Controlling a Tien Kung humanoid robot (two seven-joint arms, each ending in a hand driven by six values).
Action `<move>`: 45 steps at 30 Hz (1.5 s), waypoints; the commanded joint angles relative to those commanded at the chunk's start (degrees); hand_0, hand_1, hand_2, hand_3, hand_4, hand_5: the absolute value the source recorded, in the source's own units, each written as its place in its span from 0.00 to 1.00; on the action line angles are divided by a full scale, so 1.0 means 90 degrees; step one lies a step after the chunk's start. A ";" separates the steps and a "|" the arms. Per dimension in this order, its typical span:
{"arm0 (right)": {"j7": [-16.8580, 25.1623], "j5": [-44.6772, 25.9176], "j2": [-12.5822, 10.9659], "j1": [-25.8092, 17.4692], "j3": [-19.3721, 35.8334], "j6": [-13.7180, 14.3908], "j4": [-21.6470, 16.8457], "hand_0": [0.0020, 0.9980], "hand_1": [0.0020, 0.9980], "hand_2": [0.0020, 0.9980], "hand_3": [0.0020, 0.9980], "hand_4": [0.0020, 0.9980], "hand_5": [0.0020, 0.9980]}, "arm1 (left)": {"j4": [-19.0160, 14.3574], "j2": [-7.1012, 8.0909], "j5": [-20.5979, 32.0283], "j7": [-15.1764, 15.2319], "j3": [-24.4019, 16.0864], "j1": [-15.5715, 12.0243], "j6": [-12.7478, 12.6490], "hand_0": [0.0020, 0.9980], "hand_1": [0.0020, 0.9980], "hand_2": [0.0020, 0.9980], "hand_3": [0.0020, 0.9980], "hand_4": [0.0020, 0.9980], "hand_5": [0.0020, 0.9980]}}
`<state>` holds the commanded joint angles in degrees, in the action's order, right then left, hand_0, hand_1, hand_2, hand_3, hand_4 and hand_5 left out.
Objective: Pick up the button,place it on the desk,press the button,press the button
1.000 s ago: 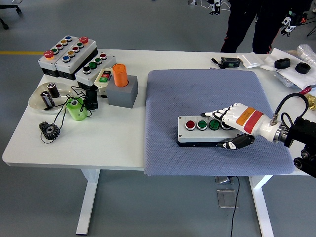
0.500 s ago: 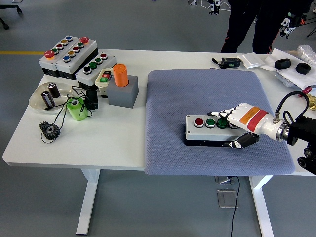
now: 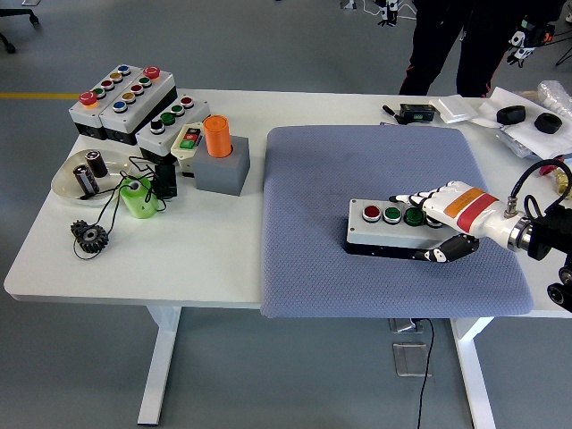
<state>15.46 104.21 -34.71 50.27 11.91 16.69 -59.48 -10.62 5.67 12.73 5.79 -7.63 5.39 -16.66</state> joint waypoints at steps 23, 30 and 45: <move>-0.0072 -0.0304 -0.0275 -0.0131 0.0365 -0.0732 -0.0301 0.90 0.85 0.96 1.00 0.96 0.15 | 0.0000 0.0023 0.0037 0.0018 0.0022 0.0000 0.0012 0.68 0.74 0.74 0.55 0.41 1.00; -0.0046 -0.0443 -0.0442 -0.0189 0.0579 -0.0826 -0.0532 0.92 0.86 0.97 1.00 0.94 0.14 | -0.0002 0.0024 0.0016 0.0016 0.0011 0.0001 0.0017 0.68 0.74 0.74 0.55 0.41 1.00; -0.0627 -0.0808 -0.0844 -0.0842 0.2238 -0.0579 -0.2594 0.46 0.32 0.45 0.94 0.82 0.12 | 0.0014 0.0011 0.0160 0.0057 0.0066 0.0000 0.0030 0.68 0.74 0.74 0.55 0.41 1.00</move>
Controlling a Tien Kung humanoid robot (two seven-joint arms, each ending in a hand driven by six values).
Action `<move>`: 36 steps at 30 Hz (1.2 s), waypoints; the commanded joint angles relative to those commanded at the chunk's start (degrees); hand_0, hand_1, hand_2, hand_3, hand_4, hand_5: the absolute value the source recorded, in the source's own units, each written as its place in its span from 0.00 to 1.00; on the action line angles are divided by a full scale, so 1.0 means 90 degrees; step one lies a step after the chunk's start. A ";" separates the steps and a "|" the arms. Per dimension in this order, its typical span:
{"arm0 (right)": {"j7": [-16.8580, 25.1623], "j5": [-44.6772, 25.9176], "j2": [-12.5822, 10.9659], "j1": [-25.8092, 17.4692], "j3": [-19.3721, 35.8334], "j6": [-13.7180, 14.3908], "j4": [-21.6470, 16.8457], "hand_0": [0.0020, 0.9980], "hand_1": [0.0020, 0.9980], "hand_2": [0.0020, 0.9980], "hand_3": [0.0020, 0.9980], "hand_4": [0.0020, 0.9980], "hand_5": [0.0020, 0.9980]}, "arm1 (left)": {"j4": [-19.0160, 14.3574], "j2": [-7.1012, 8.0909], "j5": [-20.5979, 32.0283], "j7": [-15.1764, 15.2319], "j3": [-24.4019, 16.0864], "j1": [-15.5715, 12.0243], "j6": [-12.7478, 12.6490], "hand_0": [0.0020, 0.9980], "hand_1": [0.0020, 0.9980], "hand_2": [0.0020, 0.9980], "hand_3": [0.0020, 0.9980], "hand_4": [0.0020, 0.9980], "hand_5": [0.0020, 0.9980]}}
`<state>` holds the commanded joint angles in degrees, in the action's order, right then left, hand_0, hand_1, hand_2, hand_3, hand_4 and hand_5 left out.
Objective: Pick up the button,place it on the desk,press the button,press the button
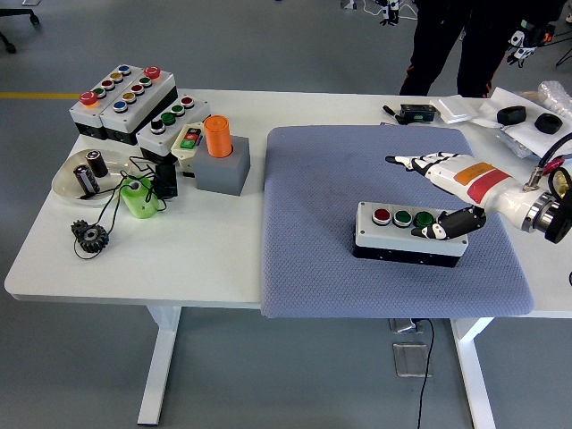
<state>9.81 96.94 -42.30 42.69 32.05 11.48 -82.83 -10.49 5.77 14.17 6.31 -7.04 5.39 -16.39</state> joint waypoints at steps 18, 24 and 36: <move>-0.0907 -0.1301 0.0131 0.0261 -0.1001 -0.0539 -0.0120 0.04 0.00 0.05 0.72 0.63 0.37 | 0.0005 -0.0019 -0.0169 -0.0042 -0.0152 -0.0023 -0.0010 0.68 0.74 0.74 0.55 0.41 1.00; -0.1110 -0.1446 0.0258 0.0336 -0.1154 -0.0724 0.0039 0.04 0.00 0.06 0.73 0.62 0.39 | 0.0001 -0.0015 -0.0210 -0.0057 -0.0156 -0.0027 -0.0009 0.68 0.74 0.74 0.55 0.41 1.00; -0.1323 -0.1428 0.0434 0.0337 -0.1143 -0.0699 0.0260 0.04 0.00 0.06 0.74 0.61 0.41 | -0.0012 -0.0004 -0.0250 -0.0070 -0.0150 -0.0030 -0.0012 0.68 0.73 0.74 0.55 0.41 1.00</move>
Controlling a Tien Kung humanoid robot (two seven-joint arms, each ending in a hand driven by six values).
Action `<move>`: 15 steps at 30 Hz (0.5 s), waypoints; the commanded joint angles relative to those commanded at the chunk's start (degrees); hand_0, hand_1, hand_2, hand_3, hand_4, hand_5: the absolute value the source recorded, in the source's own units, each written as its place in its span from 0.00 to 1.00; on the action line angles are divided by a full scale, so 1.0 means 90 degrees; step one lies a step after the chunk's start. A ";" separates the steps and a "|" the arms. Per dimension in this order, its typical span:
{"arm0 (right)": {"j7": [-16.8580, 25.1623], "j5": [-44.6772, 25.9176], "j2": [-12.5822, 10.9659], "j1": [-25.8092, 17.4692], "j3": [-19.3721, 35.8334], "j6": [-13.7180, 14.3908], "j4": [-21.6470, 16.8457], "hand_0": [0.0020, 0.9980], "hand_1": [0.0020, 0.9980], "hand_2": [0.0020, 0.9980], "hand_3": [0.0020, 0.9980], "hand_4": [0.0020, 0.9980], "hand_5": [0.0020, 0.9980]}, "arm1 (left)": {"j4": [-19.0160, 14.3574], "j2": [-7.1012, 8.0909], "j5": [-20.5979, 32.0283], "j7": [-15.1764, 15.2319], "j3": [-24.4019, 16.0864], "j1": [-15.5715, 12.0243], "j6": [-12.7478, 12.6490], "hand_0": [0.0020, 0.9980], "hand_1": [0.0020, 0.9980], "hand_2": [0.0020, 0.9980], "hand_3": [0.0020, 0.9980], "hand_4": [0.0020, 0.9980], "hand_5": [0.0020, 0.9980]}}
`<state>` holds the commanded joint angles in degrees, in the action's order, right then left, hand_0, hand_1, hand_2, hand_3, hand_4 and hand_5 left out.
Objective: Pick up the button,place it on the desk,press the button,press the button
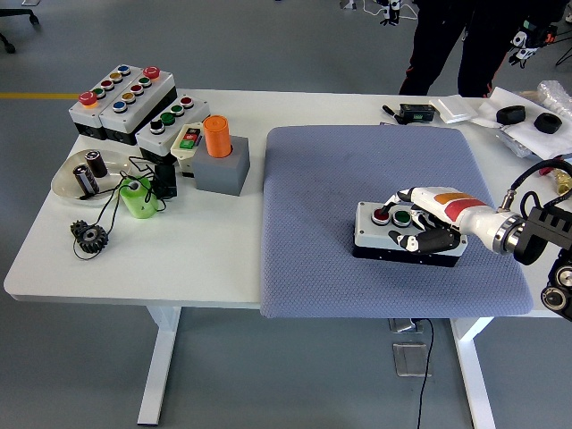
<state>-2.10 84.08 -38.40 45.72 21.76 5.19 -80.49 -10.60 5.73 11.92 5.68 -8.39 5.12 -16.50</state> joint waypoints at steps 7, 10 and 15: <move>-0.0043 0.0042 -0.0007 0.0044 -0.0127 -0.0047 0.0069 0.04 0.00 0.06 0.74 0.60 0.43 | 0.0001 0.0002 0.0010 0.0006 0.0003 0.0002 0.0000 0.68 0.73 0.74 0.55 0.41 1.00; -0.0072 0.0116 0.0007 0.0064 -0.0198 -0.0075 0.0075 0.04 0.00 0.06 0.74 0.60 0.43 | 0.0000 0.0003 0.0013 0.0006 0.0013 0.0003 0.0002 0.68 0.73 0.74 0.55 0.41 1.00; -0.0131 0.0131 0.0007 0.0069 -0.0251 -0.0148 0.0062 0.04 0.00 0.06 0.74 0.60 0.44 | 0.0004 -0.0003 -0.0003 0.0002 -0.0010 -0.0002 -0.0001 0.68 0.73 0.74 0.55 0.41 1.00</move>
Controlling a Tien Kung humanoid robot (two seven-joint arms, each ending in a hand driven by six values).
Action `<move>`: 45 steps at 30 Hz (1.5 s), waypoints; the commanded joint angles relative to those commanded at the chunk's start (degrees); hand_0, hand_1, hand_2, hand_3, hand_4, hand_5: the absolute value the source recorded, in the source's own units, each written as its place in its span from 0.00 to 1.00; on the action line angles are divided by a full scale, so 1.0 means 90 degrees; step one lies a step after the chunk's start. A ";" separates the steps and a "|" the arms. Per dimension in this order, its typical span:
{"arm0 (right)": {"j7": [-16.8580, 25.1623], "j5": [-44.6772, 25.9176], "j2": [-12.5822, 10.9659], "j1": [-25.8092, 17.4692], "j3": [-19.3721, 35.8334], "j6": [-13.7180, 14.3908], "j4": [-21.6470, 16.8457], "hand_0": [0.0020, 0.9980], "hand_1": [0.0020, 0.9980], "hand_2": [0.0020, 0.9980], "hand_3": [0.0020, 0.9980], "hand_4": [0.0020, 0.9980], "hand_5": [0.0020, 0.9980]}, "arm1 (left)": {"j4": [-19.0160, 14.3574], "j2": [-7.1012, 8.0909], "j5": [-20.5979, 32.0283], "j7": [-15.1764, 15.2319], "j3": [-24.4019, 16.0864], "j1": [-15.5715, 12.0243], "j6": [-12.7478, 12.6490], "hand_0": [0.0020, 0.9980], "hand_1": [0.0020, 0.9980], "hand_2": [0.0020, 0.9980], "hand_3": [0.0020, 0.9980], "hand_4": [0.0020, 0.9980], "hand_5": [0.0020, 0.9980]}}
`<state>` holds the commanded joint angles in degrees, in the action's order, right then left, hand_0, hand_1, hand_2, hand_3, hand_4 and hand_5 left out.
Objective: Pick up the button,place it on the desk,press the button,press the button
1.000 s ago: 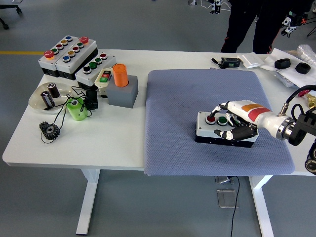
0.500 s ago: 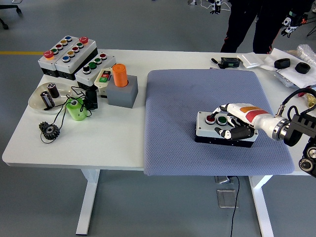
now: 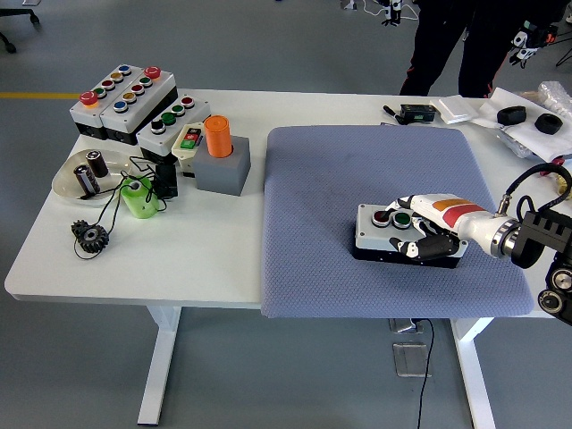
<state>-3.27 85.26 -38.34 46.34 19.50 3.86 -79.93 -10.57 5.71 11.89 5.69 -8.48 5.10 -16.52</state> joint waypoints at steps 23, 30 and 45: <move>0.0329 0.0056 -0.0496 -0.0632 0.0869 0.0289 -0.0285 0.04 0.00 0.05 0.72 0.59 0.48 | 0.0003 -0.0006 -0.0023 -0.0006 -0.0018 -0.0013 0.0004 0.68 0.73 0.74 0.55 0.41 1.00; 0.0335 0.0099 -0.0476 -0.0669 0.0789 0.0290 -0.0282 0.04 0.00 0.05 0.72 0.58 0.48 | 0.0019 -0.0027 -0.0264 -0.0080 -0.0195 0.0012 -0.0021 0.68 0.73 0.74 0.55 0.41 1.00; 0.0214 0.0115 -0.0353 -0.0673 0.0458 0.0173 0.0004 0.04 0.00 0.05 0.71 0.58 0.51 | 0.0012 -0.0028 -0.0151 -0.0050 -0.0114 0.0002 -0.0010 0.68 0.73 0.74 0.55 0.41 1.00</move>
<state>-1.35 86.30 -41.52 40.28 23.63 5.41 -79.89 -10.46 5.45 10.53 5.24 -9.50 5.12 -16.60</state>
